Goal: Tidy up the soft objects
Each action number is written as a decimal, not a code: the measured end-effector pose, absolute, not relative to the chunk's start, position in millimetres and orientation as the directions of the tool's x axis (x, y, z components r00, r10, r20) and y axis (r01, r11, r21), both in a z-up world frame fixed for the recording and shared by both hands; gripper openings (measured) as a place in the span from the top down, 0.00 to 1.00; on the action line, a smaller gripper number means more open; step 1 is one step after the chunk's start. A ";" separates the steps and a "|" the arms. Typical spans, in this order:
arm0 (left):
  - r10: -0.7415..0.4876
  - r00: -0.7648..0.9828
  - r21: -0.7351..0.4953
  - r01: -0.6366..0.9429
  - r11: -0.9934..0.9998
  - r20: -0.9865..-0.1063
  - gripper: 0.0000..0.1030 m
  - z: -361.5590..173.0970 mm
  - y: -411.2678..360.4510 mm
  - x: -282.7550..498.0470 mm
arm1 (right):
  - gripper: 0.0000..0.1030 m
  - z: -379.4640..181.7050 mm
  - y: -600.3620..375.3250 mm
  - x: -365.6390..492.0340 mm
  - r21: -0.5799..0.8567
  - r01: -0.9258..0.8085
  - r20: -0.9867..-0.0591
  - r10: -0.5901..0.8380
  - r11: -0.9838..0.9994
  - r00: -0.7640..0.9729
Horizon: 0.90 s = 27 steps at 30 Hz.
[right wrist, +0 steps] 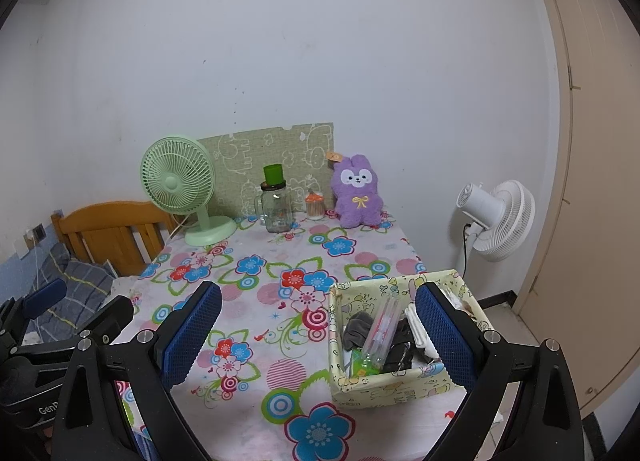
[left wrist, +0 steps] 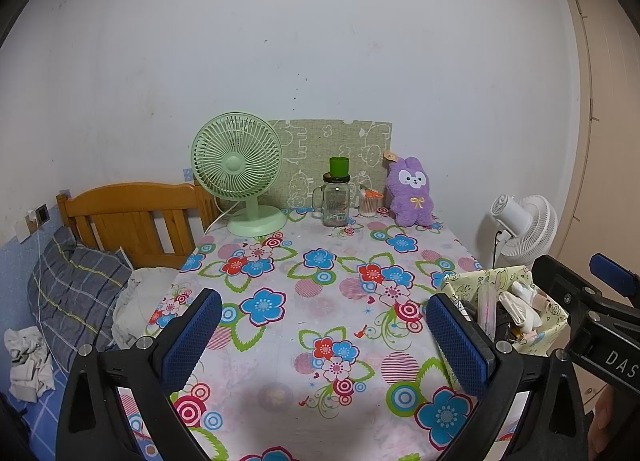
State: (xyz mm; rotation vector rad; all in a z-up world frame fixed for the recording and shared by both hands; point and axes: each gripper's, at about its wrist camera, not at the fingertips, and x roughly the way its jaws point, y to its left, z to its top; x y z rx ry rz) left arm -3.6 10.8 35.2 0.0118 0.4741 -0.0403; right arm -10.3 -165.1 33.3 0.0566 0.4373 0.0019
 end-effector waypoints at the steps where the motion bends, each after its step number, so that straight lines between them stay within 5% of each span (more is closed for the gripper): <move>1: -0.037 0.889 0.002 0.042 0.999 -0.456 0.00 35.1 10.9 -3.5 | 0.04 33.2 -164.7 -10.5 0.056 0.010 -0.423 0.014 0.998 0.906; 27: -0.032 0.889 0.005 0.039 0.999 -0.458 0.00 35.6 11.0 -1.9 | 0.04 32.4 -166.3 -10.4 0.058 0.013 -0.420 0.012 0.998 0.907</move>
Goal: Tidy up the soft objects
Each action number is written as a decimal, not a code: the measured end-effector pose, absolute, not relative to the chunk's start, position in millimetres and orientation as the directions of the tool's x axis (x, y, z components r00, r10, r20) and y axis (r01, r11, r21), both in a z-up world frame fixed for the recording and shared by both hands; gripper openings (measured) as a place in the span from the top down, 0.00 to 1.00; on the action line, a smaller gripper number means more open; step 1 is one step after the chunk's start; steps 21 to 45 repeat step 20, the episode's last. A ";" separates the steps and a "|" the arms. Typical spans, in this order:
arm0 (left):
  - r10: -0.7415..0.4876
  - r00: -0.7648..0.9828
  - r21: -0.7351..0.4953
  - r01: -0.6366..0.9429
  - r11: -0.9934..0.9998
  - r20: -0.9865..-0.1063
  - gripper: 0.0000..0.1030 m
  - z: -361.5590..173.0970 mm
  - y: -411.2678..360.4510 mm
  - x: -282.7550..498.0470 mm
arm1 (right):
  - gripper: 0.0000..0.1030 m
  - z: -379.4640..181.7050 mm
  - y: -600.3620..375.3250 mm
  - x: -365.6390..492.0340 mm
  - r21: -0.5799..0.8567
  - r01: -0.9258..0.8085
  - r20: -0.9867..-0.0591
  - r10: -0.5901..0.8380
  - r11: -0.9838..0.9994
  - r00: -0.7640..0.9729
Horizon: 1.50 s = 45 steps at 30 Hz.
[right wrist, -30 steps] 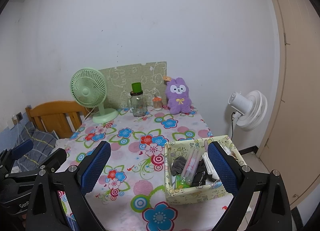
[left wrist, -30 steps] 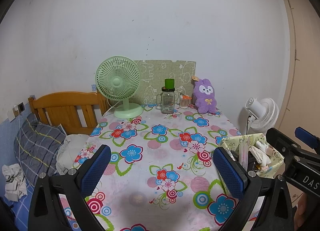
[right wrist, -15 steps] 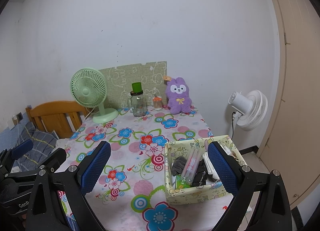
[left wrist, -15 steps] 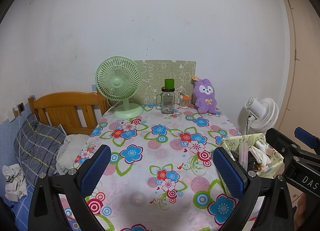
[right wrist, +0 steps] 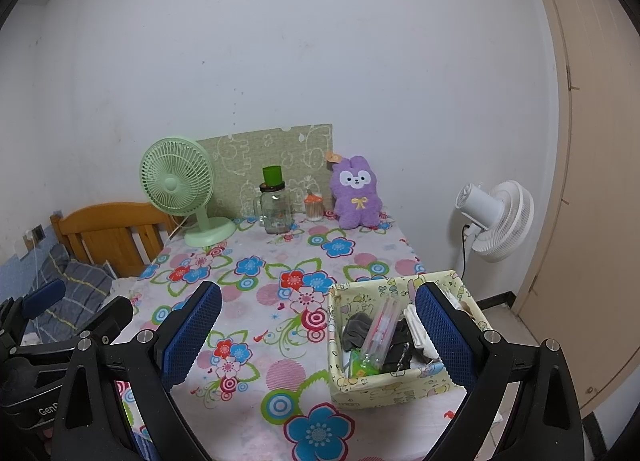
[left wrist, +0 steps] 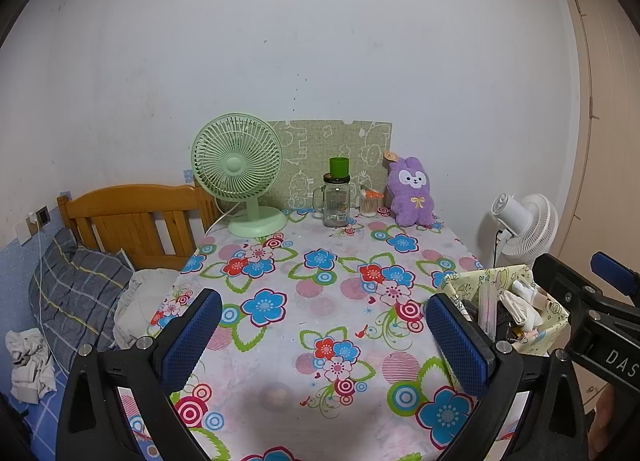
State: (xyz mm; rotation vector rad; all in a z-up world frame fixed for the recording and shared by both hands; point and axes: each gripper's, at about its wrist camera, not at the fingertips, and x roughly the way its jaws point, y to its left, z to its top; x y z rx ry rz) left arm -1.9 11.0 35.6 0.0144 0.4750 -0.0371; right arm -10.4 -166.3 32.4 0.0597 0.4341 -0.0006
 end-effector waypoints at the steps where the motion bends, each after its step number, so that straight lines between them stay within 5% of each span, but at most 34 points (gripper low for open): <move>1: -0.033 0.889 0.005 0.039 0.999 -0.457 0.00 35.7 11.1 -2.0 | 0.04 32.5 -166.3 -10.6 0.057 0.014 -0.420 0.012 0.998 0.907; 45: -0.048 0.889 0.001 0.055 0.998 -0.455 0.00 37.6 11.3 -1.5 | 0.04 33.6 -167.0 -9.1 0.059 0.022 -0.420 0.005 0.998 0.907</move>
